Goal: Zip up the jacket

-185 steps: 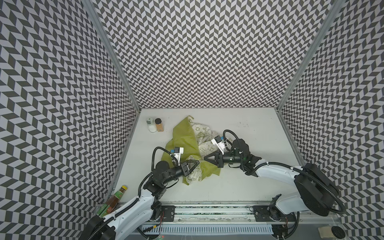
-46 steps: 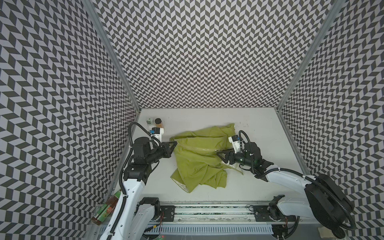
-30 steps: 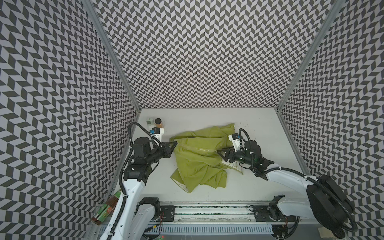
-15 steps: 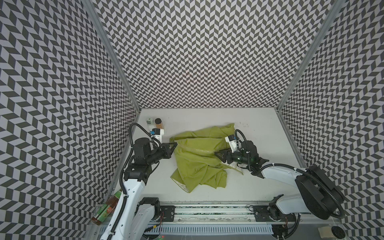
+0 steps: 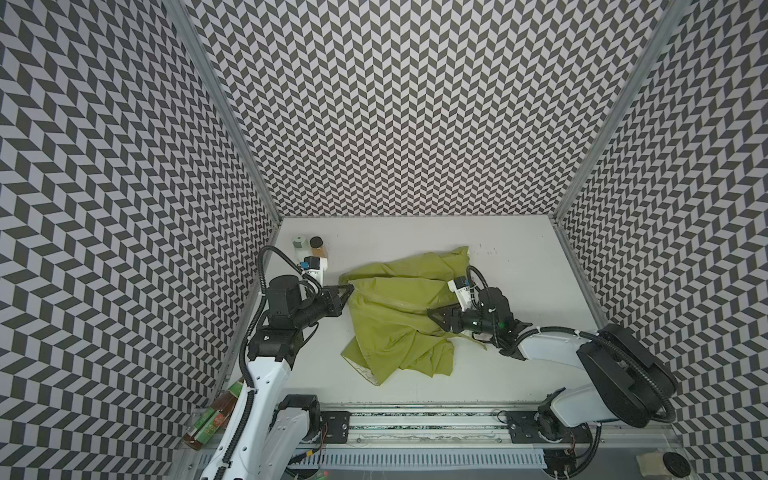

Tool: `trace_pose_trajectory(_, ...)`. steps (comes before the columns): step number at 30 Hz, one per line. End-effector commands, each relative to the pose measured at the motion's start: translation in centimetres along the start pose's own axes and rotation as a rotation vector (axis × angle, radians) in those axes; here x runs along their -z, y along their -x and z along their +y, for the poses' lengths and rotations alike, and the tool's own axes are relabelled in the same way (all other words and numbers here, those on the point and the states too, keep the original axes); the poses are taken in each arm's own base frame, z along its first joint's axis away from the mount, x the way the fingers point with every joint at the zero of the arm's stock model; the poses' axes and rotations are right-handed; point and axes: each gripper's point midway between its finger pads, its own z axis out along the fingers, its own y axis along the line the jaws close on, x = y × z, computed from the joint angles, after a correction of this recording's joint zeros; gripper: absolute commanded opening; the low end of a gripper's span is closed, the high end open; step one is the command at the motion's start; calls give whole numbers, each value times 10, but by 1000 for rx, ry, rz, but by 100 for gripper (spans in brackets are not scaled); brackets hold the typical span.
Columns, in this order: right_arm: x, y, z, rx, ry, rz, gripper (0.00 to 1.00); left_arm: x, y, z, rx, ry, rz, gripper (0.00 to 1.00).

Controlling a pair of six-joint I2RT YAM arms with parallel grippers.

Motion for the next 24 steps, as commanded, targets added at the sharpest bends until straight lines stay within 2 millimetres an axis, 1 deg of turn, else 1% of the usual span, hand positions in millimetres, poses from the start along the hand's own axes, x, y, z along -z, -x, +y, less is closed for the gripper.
trace_pose_trajectory(1, -3, 2, -6, -10, -33, -26, 57, 1, 6, -1, -6, 0, -10, 0)
trace_pose_trajectory(3, -7, 3, -3, -2, -11, -20, 57, 1, 5, -2, -9, -8, -11, 0)
trace_pose_trajectory(10, -17, 18, 11, 16, 53, -44, 56, 1, 2, 0, 23, -11, -8, 0)
trace_pose_trajectory(15, -25, 17, 17, 15, 88, -45, 54, 0, 0, 1, 30, -16, -6, 0)
trace_pose_trajectory(19, -35, 8, 25, 12, 127, -10, 48, -2, -3, 3, 44, -14, -5, 0)
trace_pose_trajectory(21, -36, 7, 24, 11, 115, -14, 46, -2, -5, 5, 50, -13, -8, 0)
trace_pose_trajectory(24, -34, 7, 19, -8, 88, -37, 37, -2, -6, 6, 55, -9, -13, 0)
